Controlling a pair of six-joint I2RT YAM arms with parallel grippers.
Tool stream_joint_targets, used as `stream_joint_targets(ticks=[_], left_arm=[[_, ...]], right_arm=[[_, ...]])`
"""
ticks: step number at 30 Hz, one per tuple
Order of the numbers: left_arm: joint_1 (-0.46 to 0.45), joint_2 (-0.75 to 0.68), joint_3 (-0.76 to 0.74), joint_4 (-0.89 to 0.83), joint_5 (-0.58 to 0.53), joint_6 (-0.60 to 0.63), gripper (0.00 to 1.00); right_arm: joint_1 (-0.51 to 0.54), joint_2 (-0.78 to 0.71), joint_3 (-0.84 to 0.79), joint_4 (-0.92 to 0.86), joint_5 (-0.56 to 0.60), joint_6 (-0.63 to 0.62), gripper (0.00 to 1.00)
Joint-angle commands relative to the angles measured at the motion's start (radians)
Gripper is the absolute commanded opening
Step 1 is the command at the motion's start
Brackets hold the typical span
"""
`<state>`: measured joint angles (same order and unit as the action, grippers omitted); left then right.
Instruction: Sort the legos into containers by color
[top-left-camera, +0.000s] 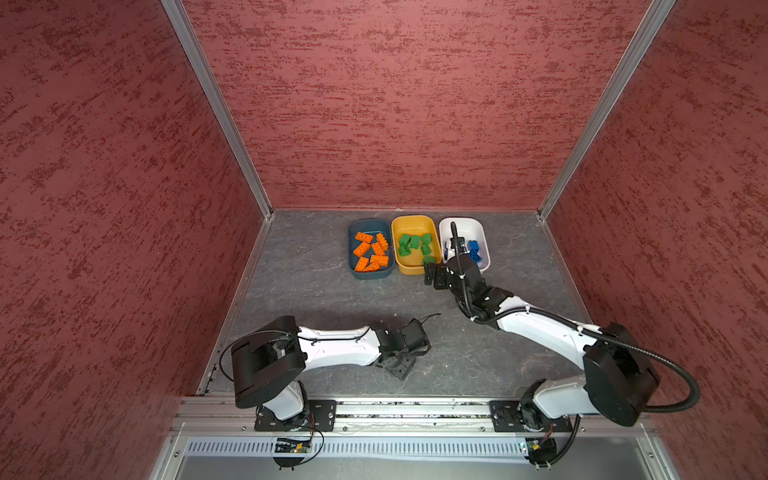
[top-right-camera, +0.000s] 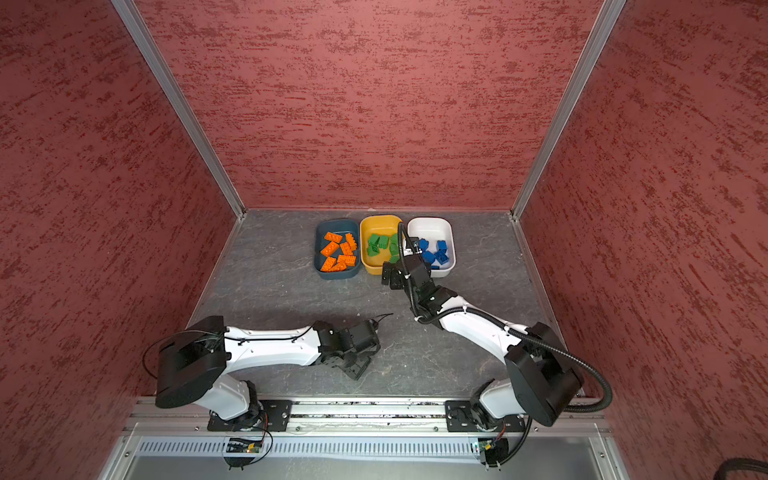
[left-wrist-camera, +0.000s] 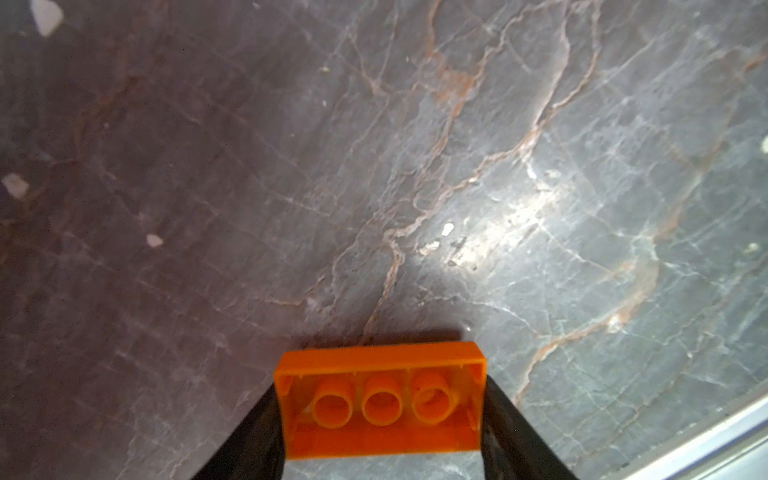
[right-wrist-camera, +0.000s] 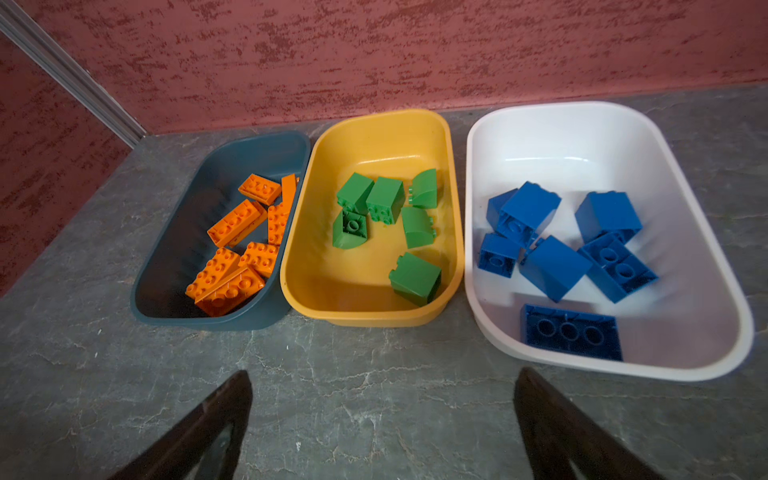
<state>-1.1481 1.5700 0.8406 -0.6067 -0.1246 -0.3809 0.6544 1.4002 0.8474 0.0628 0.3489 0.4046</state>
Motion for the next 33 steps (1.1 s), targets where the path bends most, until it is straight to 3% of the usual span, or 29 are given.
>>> stream_joint_targets(ticks=[1,7,12,17,22,24,28,33], left_arm=[[0.057,-0.103,0.026,-0.002,-0.068,0.045,0.60],[0.420,-0.231,0.128,0.176,-0.087,0.050,0.64],[0.628,-0.042,0.284,0.298,-0.108,0.011,0.64],[0.705,0.228,0.519,0.312,-0.125,0.007,0.65],[0.730,0.375,0.700,0.229,-0.164,-0.021,0.93],[0.730,0.351,0.684,0.252,-0.155,-0.021,1.00],[0.732,0.212,0.563,0.305,-0.132,-0.013,1.00],[0.757,-0.042,0.301,0.338,-0.248,0.017,0.99]], right_arm=[[-0.009,-0.050,-0.031,0.024,0.077,0.011,0.99],[-0.027,-0.118,-0.099,0.044,0.139,0.049,0.99],[-0.047,-0.172,-0.155,0.036,0.157,0.087,0.99],[-0.116,-0.270,-0.241,0.042,0.172,0.053,0.99],[-0.276,-0.346,-0.307,0.023,0.166,-0.043,0.99],[-0.343,-0.352,-0.320,0.018,0.159,-0.074,0.99],[-0.482,-0.325,-0.356,0.067,0.157,-0.101,0.99],[-0.604,-0.250,-0.372,0.182,0.140,-0.173,0.99]])
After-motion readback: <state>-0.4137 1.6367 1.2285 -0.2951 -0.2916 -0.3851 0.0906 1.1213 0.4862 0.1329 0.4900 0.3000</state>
